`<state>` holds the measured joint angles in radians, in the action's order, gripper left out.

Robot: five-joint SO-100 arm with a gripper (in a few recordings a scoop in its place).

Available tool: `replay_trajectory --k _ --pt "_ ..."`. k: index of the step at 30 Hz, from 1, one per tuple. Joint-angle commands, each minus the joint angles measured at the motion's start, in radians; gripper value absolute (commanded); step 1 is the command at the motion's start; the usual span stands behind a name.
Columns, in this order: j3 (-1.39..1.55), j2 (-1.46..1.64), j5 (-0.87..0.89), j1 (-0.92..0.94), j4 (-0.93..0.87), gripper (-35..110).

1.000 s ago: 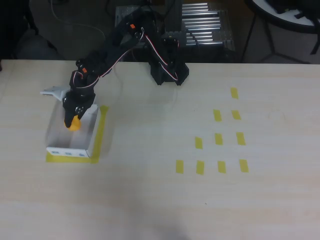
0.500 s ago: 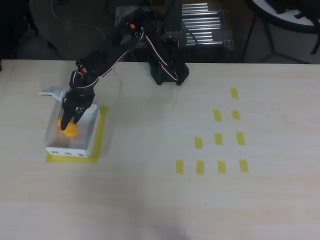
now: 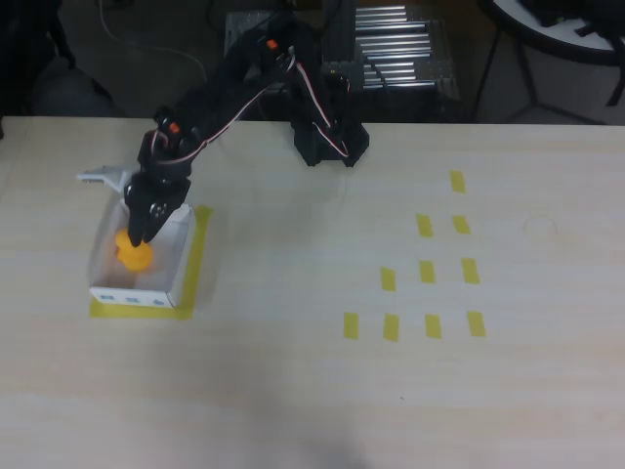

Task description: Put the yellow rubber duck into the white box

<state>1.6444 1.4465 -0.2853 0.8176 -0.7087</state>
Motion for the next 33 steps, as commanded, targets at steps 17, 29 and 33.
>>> replay_trajectory --k 17,29,33 --pt "0.93 1.52 0.505 -0.836 -0.172 0" --pt "1.364 1.839 0.526 -0.831 -0.336 0" --pt "1.394 1.888 0.534 -0.821 -0.391 0"
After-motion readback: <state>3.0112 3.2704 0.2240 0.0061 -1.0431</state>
